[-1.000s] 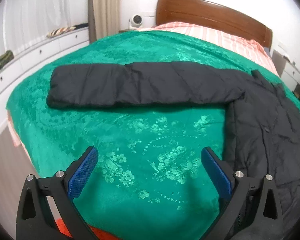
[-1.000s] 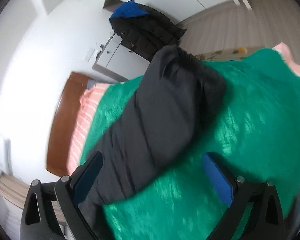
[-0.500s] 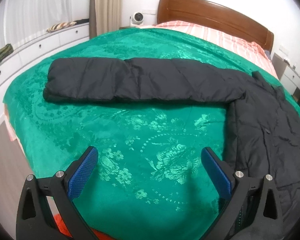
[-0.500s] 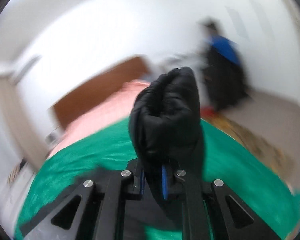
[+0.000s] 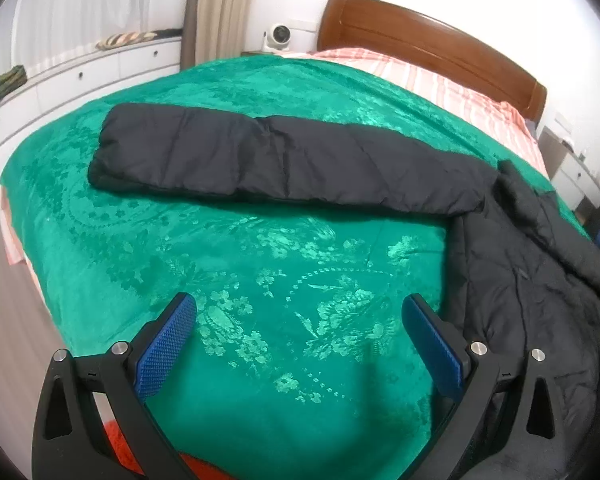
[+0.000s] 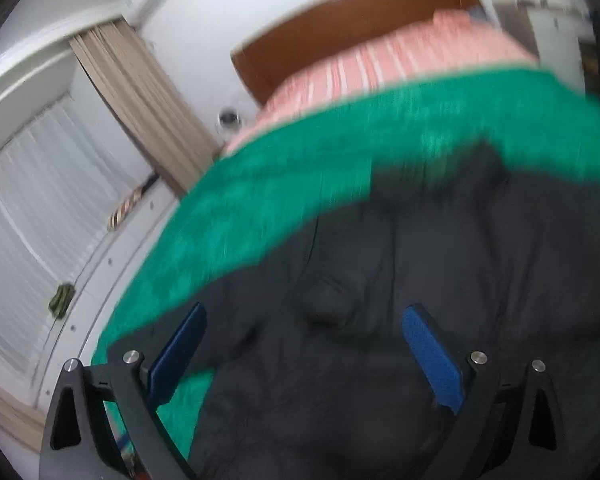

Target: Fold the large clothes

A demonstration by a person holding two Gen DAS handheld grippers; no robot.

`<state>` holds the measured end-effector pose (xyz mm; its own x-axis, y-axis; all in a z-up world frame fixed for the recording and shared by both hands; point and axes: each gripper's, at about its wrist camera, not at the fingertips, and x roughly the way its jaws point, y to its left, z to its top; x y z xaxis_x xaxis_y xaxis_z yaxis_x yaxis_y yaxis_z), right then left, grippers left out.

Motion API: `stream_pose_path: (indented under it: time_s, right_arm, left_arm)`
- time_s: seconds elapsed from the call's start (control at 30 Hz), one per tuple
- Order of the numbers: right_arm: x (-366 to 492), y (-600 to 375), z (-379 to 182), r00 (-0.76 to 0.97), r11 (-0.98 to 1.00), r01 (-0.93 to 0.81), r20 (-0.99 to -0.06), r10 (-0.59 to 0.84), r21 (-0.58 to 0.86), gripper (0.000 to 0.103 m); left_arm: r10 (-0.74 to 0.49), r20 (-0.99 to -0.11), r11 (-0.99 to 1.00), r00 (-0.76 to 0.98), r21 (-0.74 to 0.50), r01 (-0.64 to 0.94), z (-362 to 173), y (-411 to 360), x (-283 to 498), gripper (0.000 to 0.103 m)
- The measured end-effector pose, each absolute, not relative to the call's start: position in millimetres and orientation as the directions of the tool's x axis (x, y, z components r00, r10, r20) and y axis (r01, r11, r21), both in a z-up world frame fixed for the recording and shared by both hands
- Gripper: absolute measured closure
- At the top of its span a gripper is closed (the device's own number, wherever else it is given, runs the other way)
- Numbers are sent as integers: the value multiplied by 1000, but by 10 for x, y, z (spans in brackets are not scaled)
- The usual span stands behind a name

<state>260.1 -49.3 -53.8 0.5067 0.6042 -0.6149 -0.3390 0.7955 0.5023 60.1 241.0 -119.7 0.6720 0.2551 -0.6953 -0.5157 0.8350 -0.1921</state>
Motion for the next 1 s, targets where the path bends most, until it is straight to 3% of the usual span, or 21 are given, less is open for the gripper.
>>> stream_pose_path:
  time_s: [0.13, 0.27, 0.37, 0.53, 0.8, 1.0]
  right_arm:
    - [1870, -502, -903, 422, 779, -439, -662, 619, 448, 5]
    - [1172, -917, -887, 501, 810, -523, -674, 543, 264, 5]
    - [730, -1263, -778, 619, 862, -482, -637, 459, 153, 5]
    - [311, -1825, -804, 814, 964, -264, -536, 224, 2, 4]
    - [365, -2063, -967, 833, 983, -181, -532, 151, -6, 3]
    - [422, -1946, -1080, 816, 975, -221, -549, 181, -8, 3]
  left_arm:
    - [248, -701, 831, 669, -202, -519, -1213, 2423, 620, 1]
    - [250, -704, 829, 665, -200, -522, -1219, 2414, 624, 1]
    - [259, -703, 833, 662, -184, -521, -1218, 2390, 640, 1]
    - [280, -708, 843, 649, -143, -519, -1229, 2323, 669, 1]
    - [325, -711, 850, 623, -69, -522, -1247, 2215, 707, 1]
    - [346, -698, 861, 627, -29, -508, -1230, 2153, 696, 1]
